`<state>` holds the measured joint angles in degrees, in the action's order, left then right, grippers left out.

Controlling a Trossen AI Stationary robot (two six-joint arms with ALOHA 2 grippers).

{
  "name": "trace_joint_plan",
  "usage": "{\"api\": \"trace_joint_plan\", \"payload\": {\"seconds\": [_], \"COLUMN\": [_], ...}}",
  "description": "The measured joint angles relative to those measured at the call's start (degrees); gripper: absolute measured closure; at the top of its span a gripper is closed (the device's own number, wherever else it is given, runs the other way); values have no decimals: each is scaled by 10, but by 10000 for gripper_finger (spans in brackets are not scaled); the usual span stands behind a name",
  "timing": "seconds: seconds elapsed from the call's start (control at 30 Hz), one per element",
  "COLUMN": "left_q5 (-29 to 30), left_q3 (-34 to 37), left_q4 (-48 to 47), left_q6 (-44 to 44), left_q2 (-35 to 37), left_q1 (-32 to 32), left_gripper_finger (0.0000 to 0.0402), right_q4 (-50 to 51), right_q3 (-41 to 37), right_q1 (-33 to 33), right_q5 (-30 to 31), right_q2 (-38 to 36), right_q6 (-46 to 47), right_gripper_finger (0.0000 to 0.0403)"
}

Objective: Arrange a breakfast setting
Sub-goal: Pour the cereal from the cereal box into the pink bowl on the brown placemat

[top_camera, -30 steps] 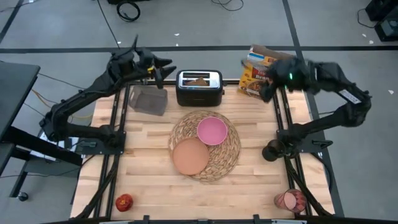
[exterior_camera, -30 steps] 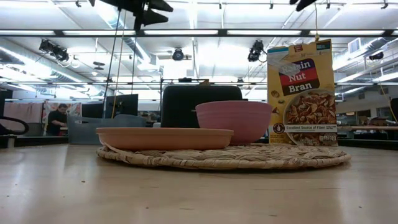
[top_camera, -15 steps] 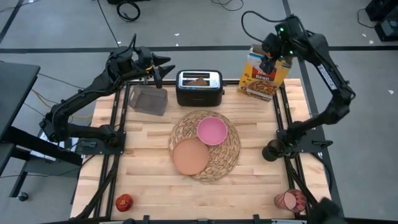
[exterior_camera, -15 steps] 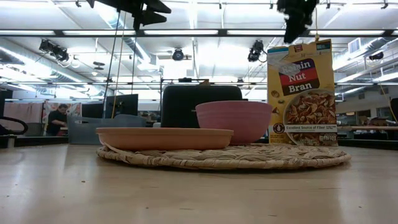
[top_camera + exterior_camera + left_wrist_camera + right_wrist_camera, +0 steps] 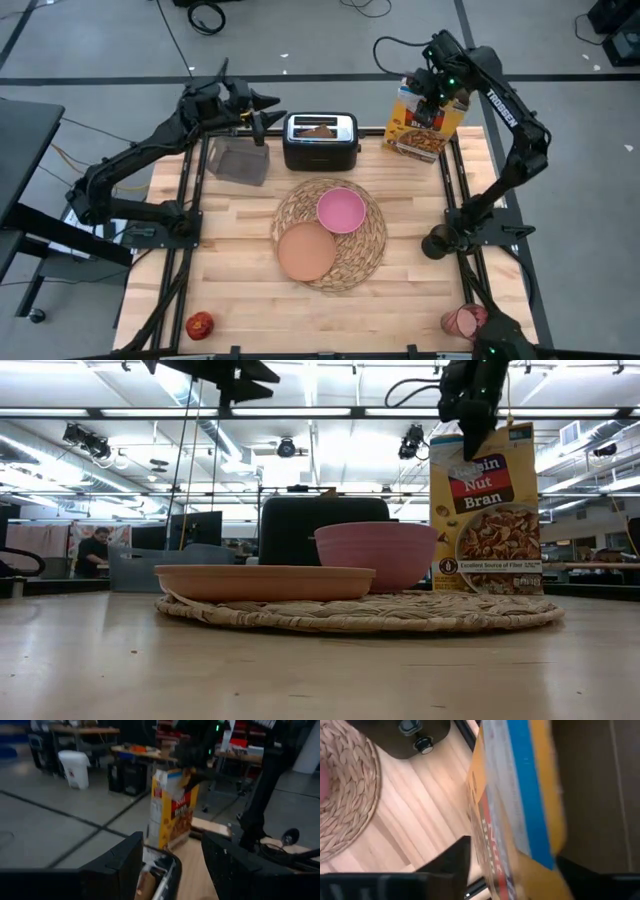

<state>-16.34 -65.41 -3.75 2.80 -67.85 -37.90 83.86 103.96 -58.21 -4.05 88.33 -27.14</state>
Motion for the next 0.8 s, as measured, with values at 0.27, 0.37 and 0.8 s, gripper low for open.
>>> {"api": "trace_joint_plan", "payload": {"seconds": [0.27,0.37,0.8], "left_q5": [-7,-31,-46], "left_q3": [0,0,0], "left_q4": [2,2,127], "left_q6": [24,39,12], "left_q2": [-35,-52,-167], "left_q1": [27,35,119], "left_gripper_finger": [163,139,86], "right_q4": [40,58,62], "right_q3": [0,0,0], "right_q1": [15,46,172], "right_q5": [15,45,43], "right_q2": [-39,-64,-159], "right_q6": [4,3,-16], "right_gripper_finger": [391,397,399]}}
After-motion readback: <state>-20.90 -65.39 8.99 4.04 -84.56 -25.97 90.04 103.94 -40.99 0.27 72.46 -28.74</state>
